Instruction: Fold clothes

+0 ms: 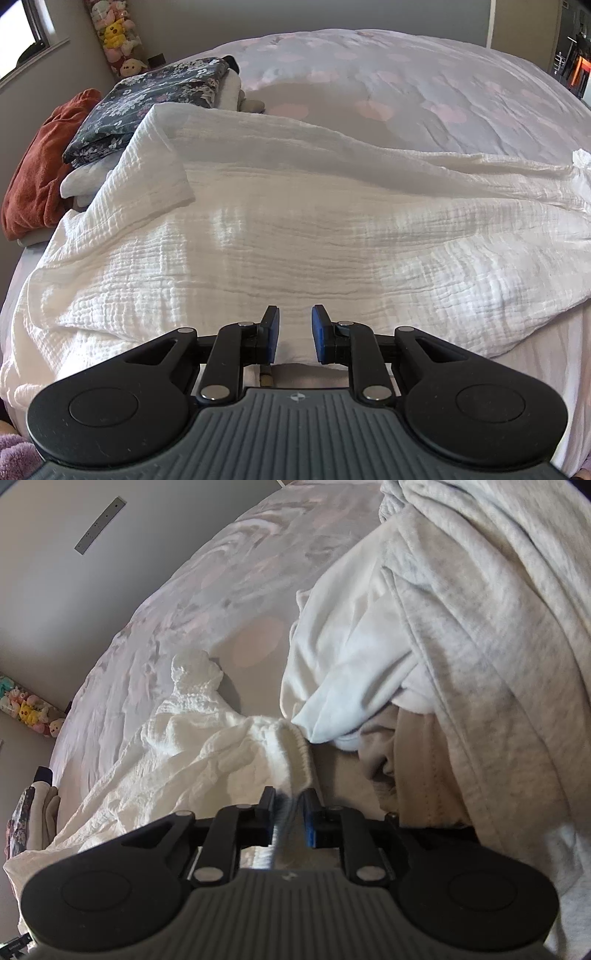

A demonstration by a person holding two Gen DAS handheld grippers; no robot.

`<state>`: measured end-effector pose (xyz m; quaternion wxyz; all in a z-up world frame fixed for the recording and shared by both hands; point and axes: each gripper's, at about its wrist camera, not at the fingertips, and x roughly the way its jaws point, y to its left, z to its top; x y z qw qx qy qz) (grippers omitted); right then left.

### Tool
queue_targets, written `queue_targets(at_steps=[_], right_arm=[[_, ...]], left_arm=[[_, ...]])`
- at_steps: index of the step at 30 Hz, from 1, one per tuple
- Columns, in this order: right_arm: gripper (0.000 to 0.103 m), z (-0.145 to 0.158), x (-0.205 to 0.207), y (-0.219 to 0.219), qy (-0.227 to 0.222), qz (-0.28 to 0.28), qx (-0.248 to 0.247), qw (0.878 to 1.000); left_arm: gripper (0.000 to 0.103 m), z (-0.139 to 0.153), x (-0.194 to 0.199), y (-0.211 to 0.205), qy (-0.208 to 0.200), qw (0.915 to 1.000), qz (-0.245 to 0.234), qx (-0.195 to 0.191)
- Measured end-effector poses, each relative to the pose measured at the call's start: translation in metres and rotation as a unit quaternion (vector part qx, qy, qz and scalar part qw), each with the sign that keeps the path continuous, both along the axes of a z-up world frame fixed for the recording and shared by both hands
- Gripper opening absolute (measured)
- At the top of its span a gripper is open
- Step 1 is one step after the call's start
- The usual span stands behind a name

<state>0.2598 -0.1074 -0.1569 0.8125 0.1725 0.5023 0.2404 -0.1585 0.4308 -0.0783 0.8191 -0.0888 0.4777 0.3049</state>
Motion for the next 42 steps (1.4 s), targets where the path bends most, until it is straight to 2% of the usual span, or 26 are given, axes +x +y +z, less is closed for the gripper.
queue_targets(at_steps=[3,5,6,8,11,13,17,18,20,23,27,29,31,35,37,40,42], right_arm=[[0.027,0.018,0.001,0.011,-0.042,0.026,-0.035,0.998],[0.029,0.03,0.002,0.019,-0.07,0.043,-0.058,0.995],[0.033,0.036,0.002,0.023,-0.085,0.053,-0.069,0.993],[0.033,0.049,0.003,0.037,-0.117,0.082,-0.094,0.985],[0.034,0.065,-0.001,0.062,-0.153,0.136,-0.107,0.973],[0.036,0.069,-0.006,0.078,-0.157,0.171,-0.111,0.966],[0.04,0.069,-0.022,0.094,-0.136,0.216,-0.098,0.962],[0.043,0.07,-0.029,0.097,-0.141,0.229,-0.105,0.957],[0.05,0.07,-0.045,0.102,-0.153,0.258,-0.123,0.946],[0.051,0.068,-0.068,0.107,-0.161,0.304,-0.137,0.929],[0.052,0.064,-0.091,0.111,-0.177,0.346,-0.157,0.908],[0.054,0.061,-0.1,0.114,-0.194,0.365,-0.177,0.893],[0.058,0.058,-0.106,0.119,-0.214,0.379,-0.201,0.878],[0.059,0.053,-0.117,0.129,-0.247,0.403,-0.233,0.85],[0.059,0.05,-0.124,0.135,-0.271,0.418,-0.253,0.829],[0.058,0.045,-0.136,0.146,-0.302,0.443,-0.28,0.796],[0.051,0.041,-0.143,0.152,-0.315,0.462,-0.293,0.776]], left_arm=[[0.027,0.004,0.017,-0.008,0.006,0.9988,-0.048,0.013],[0.029,0.006,0.036,-0.015,0.014,0.9957,-0.087,0.028],[0.029,0.007,0.046,-0.018,0.019,0.9933,-0.108,0.037],[0.03,0.007,0.069,-0.027,0.025,0.9872,-0.148,0.054],[0.038,0.005,0.106,-0.041,0.023,0.9767,-0.201,0.073],[0.039,0.0,0.131,-0.051,0.021,0.9695,-0.23,0.083],[0.04,-0.02,0.174,-0.07,0.03,0.9551,-0.28,0.092],[0.04,-0.026,0.181,-0.073,0.035,0.9517,-0.29,0.094],[0.041,-0.037,0.196,-0.078,0.046,0.9444,-0.311,0.097],[0.043,-0.053,0.214,-0.084,0.065,0.9336,-0.337,0.104],[0.043,-0.068,0.225,-0.082,0.085,0.9272,-0.348,0.108],[0.043,-0.072,0.229,-0.08,0.092,0.9251,-0.352,0.108],[0.043,-0.074,0.231,-0.079,0.094,0.9245,-0.353,0.11],[0.04,-0.072,0.235,-0.075,0.091,0.9297,-0.342,0.104],[0.036,-0.069,0.237,-0.073,0.086,0.9336,-0.334,0.095],[0.036,-0.067,0.239,-0.07,0.08,0.9379,-0.324,0.095],[0.036,-0.066,0.24,-0.069,0.082,0.939,-0.321,0.091]])
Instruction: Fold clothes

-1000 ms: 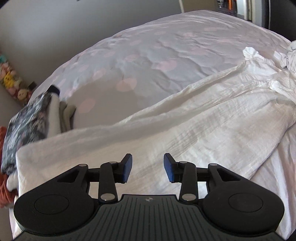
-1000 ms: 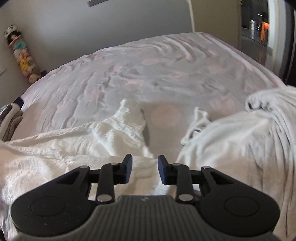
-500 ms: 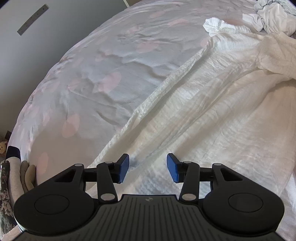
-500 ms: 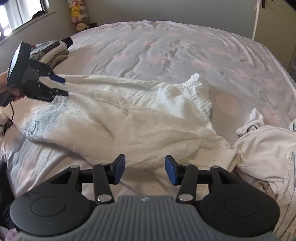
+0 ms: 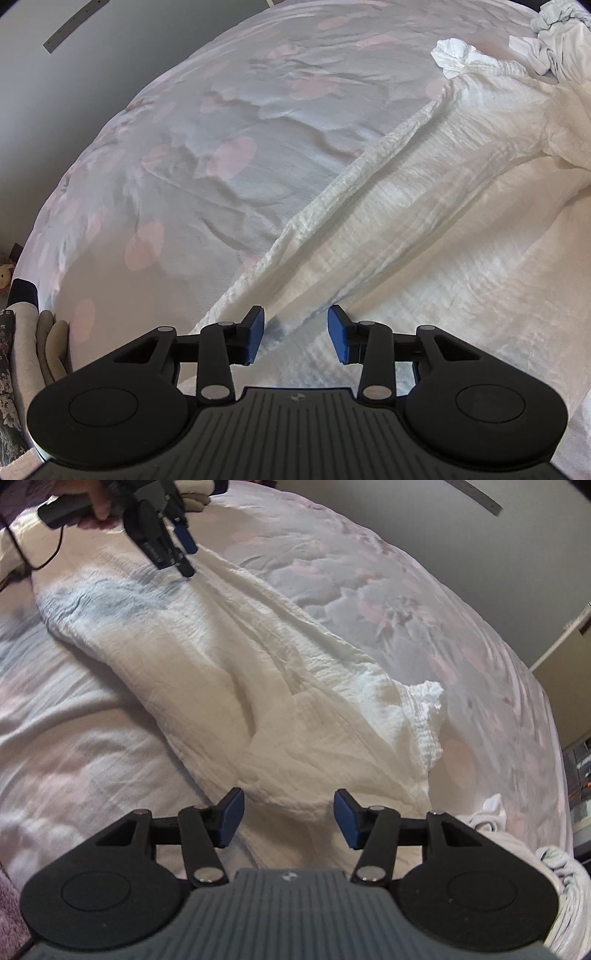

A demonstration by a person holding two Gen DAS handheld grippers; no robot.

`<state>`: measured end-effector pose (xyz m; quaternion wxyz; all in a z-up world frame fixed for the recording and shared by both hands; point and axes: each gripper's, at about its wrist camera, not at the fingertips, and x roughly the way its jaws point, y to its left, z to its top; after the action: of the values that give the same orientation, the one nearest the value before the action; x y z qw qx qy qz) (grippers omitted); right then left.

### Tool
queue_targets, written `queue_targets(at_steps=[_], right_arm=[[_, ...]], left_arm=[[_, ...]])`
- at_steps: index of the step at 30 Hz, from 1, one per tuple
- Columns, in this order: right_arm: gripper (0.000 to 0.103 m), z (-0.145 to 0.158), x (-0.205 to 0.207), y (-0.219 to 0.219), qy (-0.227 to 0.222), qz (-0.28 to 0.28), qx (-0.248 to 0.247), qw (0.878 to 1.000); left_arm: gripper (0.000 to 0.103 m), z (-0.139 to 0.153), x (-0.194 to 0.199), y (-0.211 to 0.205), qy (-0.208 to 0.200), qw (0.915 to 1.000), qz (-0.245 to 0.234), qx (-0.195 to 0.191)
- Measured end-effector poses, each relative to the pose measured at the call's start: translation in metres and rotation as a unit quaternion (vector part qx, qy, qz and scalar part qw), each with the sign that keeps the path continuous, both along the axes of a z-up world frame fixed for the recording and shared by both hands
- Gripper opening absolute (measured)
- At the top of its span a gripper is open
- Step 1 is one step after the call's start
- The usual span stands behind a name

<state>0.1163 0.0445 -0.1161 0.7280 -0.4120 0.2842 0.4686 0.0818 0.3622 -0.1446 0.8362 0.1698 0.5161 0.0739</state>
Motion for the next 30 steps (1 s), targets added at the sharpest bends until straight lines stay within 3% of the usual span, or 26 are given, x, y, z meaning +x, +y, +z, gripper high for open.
queue_targets(at_steps=[1,3,6,9,14,18,26,30], right_arm=[[0.044,-0.002,-0.002,0.003,-0.006,0.006,-0.006,1.0],[0.01,-0.004,-0.001,0.007,-0.005,0.007,-0.012,1.0],[0.008,0.007,0.01,0.008,0.003,-0.019,0.013,1.0],[0.008,0.026,0.028,0.008,0.0,-0.049,0.043,0.998],[0.007,0.061,0.074,0.019,-0.048,-0.098,0.075,0.991],[0.007,0.066,0.121,0.038,-0.055,-0.14,0.088,0.985],[0.007,0.032,0.196,0.069,-0.038,-0.221,0.098,0.97],[0.008,0.014,0.211,0.077,-0.013,-0.238,0.095,0.966]], left_arm=[[0.034,0.0,0.001,0.001,0.002,1.0,0.002,0.0],[0.031,-0.001,0.002,0.002,0.006,1.0,0.006,-0.005],[0.01,0.0,0.005,0.005,0.01,0.9998,0.012,-0.015],[0.002,0.003,0.009,0.007,0.004,0.9996,0.02,-0.021],[0.001,0.017,0.021,0.013,-0.034,0.9983,0.044,-0.016],[0.001,0.02,0.036,0.023,-0.046,0.9958,0.075,-0.026],[0.002,0.004,0.053,0.035,-0.047,0.9924,0.106,-0.04],[0.013,-0.004,0.048,0.033,-0.043,0.9926,0.104,-0.046]])
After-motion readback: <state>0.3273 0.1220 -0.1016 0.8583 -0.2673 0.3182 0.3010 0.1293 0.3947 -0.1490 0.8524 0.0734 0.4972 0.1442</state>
